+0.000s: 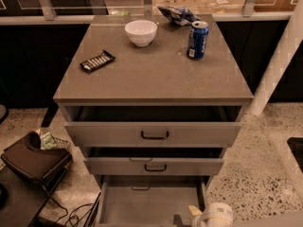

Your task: Close bottom drawer

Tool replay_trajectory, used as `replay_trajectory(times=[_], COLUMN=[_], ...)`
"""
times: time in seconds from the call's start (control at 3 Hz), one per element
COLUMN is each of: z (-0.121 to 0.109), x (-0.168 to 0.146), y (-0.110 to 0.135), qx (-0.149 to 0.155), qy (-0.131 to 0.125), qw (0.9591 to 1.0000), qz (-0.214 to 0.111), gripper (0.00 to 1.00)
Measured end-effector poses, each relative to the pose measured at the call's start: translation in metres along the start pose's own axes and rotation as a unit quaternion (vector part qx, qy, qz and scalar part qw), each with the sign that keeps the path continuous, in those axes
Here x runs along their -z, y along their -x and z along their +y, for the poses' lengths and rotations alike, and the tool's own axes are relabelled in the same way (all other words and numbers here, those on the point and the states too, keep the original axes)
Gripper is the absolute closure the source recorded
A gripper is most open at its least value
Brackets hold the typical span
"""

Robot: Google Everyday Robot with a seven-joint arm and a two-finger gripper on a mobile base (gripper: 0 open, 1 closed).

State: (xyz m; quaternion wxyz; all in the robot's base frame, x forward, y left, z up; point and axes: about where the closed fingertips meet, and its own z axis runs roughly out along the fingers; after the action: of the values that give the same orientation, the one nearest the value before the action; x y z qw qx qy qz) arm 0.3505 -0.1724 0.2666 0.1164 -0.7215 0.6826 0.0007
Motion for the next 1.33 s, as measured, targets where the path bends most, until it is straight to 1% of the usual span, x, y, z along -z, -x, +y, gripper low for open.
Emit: replay_trajectory(times=[0.33,0.67,1.0,1.33], z=[-0.003,-0.004,-0.005,-0.004], x=[-0.013,-0.026,-0.041,-0.054], y=[0.008,0.002,-0.004,-0.014], qx=[0.022,0.046,0.054,0.044], qy=[0.002,0.002,0.003,0.005], qw=[0.9995,0.9980,0.9973,0.9979], qz=[0.022,0.043,0.050,0.047], gripper=[0.00,0.00,0.00,0.00])
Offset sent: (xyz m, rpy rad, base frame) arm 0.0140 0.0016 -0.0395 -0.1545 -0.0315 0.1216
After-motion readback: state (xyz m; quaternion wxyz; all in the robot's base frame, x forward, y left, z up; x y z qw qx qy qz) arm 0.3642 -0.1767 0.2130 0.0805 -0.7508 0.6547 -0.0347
